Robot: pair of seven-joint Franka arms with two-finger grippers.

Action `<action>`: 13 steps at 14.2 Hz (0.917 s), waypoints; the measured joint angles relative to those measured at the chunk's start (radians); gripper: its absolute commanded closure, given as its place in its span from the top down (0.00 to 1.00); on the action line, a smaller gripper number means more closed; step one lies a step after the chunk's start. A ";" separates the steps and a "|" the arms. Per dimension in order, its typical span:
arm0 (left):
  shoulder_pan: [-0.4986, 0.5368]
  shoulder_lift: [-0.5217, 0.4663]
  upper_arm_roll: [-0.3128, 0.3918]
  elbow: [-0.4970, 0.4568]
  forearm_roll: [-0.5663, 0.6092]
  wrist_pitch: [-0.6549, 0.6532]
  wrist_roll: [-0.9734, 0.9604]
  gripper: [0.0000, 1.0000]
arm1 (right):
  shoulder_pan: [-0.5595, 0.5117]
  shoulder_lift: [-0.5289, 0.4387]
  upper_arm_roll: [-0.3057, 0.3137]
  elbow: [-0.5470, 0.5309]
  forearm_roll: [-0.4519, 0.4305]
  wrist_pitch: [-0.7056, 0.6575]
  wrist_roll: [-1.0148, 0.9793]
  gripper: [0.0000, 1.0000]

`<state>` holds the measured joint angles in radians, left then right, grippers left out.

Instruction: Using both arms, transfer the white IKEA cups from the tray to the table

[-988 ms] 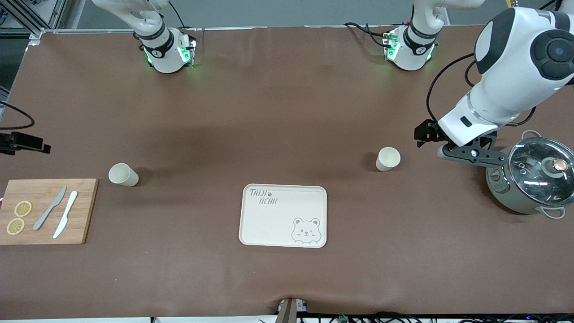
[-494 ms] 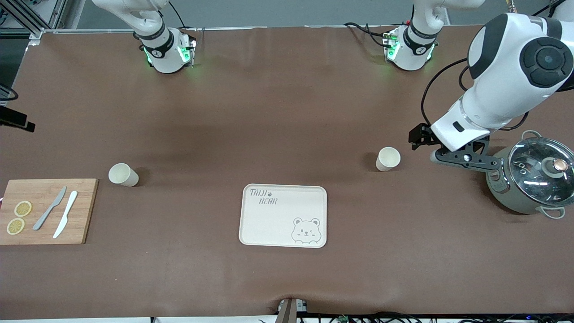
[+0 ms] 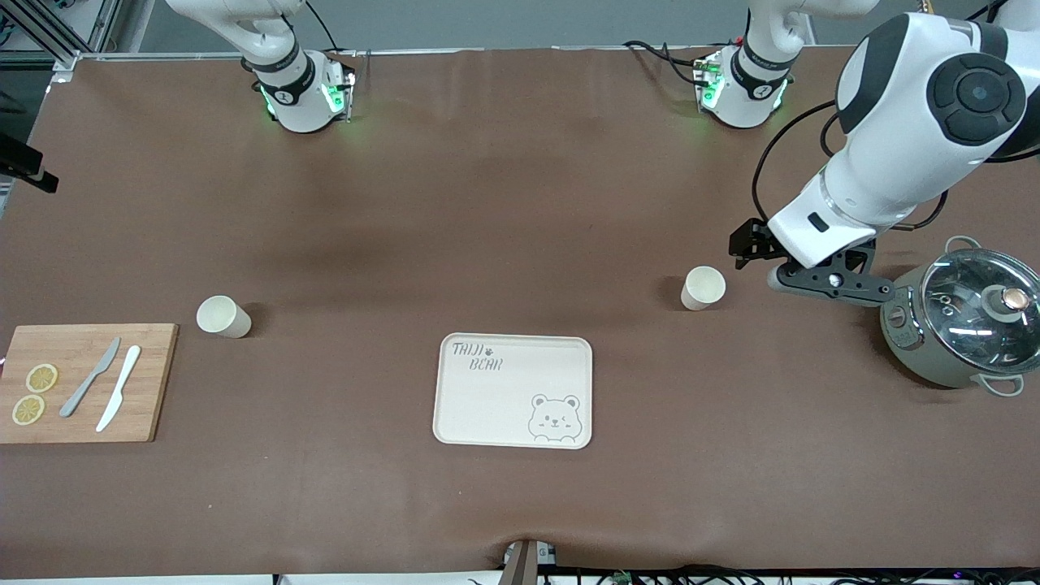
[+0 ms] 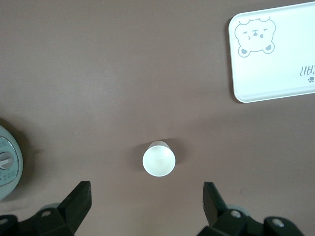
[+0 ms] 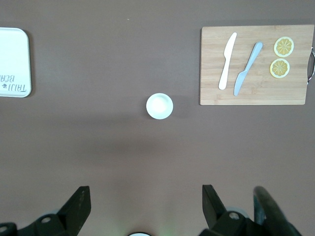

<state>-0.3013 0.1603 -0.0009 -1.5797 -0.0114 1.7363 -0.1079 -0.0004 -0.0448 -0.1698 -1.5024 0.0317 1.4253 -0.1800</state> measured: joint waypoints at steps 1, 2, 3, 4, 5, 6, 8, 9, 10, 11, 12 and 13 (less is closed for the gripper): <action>0.000 0.000 0.000 0.000 0.000 -0.004 -0.006 1.00 | 0.001 -0.009 0.001 -0.007 0.000 -0.003 0.001 1.00; 0.000 0.000 0.000 0.001 0.000 -0.010 -0.010 1.00 | 0.000 -0.013 -0.001 -0.013 -0.002 -0.005 0.001 1.00; 0.000 0.000 0.000 0.001 0.000 -0.014 -0.011 1.00 | -0.001 -0.013 -0.003 -0.016 -0.003 -0.007 0.002 1.00; 0.000 0.000 0.000 0.001 0.000 -0.016 -0.011 1.00 | -0.001 -0.013 -0.003 -0.018 -0.004 -0.008 0.002 1.00; 0.000 0.000 0.000 0.001 0.000 -0.018 -0.011 1.00 | 0.000 -0.013 -0.002 -0.018 -0.004 -0.008 0.002 1.00; 0.000 0.000 0.000 0.001 0.000 -0.020 -0.012 1.00 | 0.000 -0.013 -0.001 -0.018 -0.004 -0.008 0.002 1.00; 0.000 0.000 0.000 0.001 0.000 -0.022 -0.012 1.00 | 0.001 -0.013 0.001 -0.018 -0.004 -0.008 0.002 1.00; 0.000 0.000 0.000 0.001 0.000 -0.023 -0.012 1.00 | 0.003 -0.013 0.001 -0.018 -0.005 -0.008 0.002 1.00; 0.001 0.000 0.000 0.001 0.000 -0.023 -0.012 1.00 | 0.008 -0.013 0.002 -0.018 -0.005 -0.008 0.002 1.00; 0.001 0.000 0.000 0.002 0.000 -0.023 -0.012 1.00 | 0.012 -0.013 0.003 -0.018 -0.007 -0.008 0.002 1.00; 0.001 0.000 0.000 0.002 0.000 -0.023 -0.012 1.00 | 0.017 -0.013 0.003 -0.018 -0.013 -0.008 0.002 1.00; 0.001 0.000 0.000 0.003 0.000 -0.023 -0.012 1.00 | 0.024 -0.013 0.003 -0.018 -0.021 -0.008 0.002 1.00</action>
<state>-0.3005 0.1603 -0.0009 -1.5768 -0.0114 1.7136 -0.1203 0.0236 -0.0580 -0.1669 -1.5200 0.0106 1.4175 -0.1784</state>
